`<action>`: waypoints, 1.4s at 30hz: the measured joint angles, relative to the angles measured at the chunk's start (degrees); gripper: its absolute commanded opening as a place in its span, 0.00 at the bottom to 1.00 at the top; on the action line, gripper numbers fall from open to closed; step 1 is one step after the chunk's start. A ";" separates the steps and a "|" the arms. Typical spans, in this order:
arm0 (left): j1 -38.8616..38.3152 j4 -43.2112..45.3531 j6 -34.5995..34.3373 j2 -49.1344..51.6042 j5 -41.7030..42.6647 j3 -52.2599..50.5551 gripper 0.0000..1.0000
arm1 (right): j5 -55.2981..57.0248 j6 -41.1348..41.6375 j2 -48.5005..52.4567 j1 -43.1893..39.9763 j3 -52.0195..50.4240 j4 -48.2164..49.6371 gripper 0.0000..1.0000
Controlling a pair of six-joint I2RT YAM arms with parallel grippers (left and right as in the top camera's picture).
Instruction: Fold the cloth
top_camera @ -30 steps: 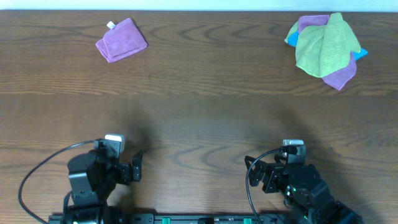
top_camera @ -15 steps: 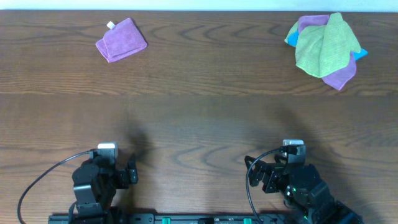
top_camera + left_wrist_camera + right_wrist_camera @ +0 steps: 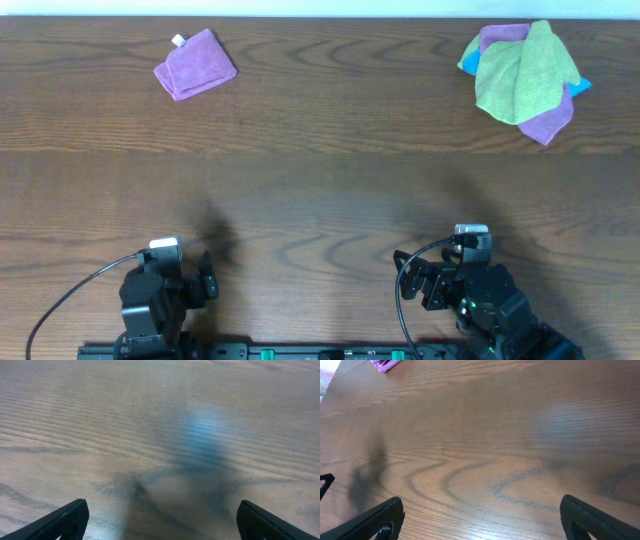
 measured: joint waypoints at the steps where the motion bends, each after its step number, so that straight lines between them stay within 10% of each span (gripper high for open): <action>1: 0.02 0.11 -0.20 -0.37 0.00 -0.37 0.95 | 0.00 0.00 0.00 0.00 0.00 0.00 0.99; 42: -4.55 0.28 -0.68 -0.74 -0.42 -0.52 0.95 | 4.87 -0.92 0.00 -1.84 -0.17 1.55 0.99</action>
